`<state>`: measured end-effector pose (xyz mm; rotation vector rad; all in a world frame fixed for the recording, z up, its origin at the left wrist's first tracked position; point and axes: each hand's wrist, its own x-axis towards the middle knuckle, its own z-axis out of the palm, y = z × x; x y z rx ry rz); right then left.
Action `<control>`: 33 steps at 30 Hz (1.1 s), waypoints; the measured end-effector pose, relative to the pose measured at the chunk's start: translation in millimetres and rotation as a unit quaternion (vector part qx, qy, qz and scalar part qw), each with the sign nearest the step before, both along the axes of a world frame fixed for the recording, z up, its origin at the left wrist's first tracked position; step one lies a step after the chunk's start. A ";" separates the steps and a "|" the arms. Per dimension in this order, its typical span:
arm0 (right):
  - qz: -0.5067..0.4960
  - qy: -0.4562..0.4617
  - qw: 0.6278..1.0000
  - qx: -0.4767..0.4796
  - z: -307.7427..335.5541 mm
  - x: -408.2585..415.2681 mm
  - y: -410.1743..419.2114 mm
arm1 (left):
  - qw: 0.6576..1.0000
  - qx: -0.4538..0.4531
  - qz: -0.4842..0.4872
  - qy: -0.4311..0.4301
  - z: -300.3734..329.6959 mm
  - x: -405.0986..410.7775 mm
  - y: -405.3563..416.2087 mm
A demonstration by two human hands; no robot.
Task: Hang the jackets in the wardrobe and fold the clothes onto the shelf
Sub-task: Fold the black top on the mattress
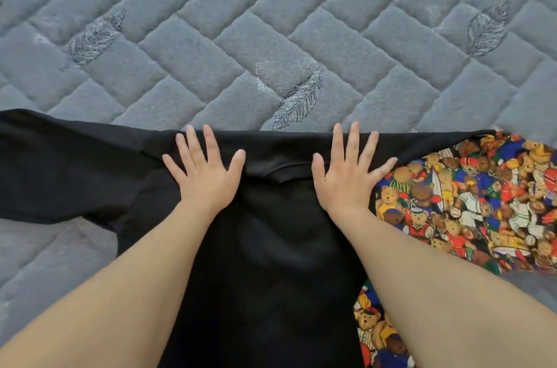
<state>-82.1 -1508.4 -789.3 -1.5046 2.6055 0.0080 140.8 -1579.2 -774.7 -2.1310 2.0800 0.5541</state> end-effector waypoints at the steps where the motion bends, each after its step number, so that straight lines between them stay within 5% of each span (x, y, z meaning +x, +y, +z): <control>1: 0.001 0.000 1.000 0.002 -2.2 -0.6 -2.4 | 1.000 -0.011 -0.009 -0.018 -4.5 -0.5 -3.0; 15: 0.017 0.023 0.999 0.032 -2.2 0.1 -5.9 | 0.979 -0.089 -0.167 -0.078 -0.3 72.0 -34.1; 24: 0.278 -0.013 0.961 0.003 16.3 153.9 -49.9 | 0.979 -0.052 -0.197 -0.021 4.3 111.3 -47.6; 26: 0.329 -0.030 0.944 0.007 14.1 214.9 -65.2 | 0.985 -0.036 -0.168 -0.006 5.2 140.9 -56.7; 30: 0.213 -0.033 0.976 0.000 4.7 282.2 -82.7 | 0.995 -0.017 -0.097 -0.030 4.5 217.8 -66.9; 33: 0.215 -0.018 0.976 -0.021 -4.6 288.4 -84.1 | 0.999 -0.021 0.007 -0.040 2.1 274.7 -56.5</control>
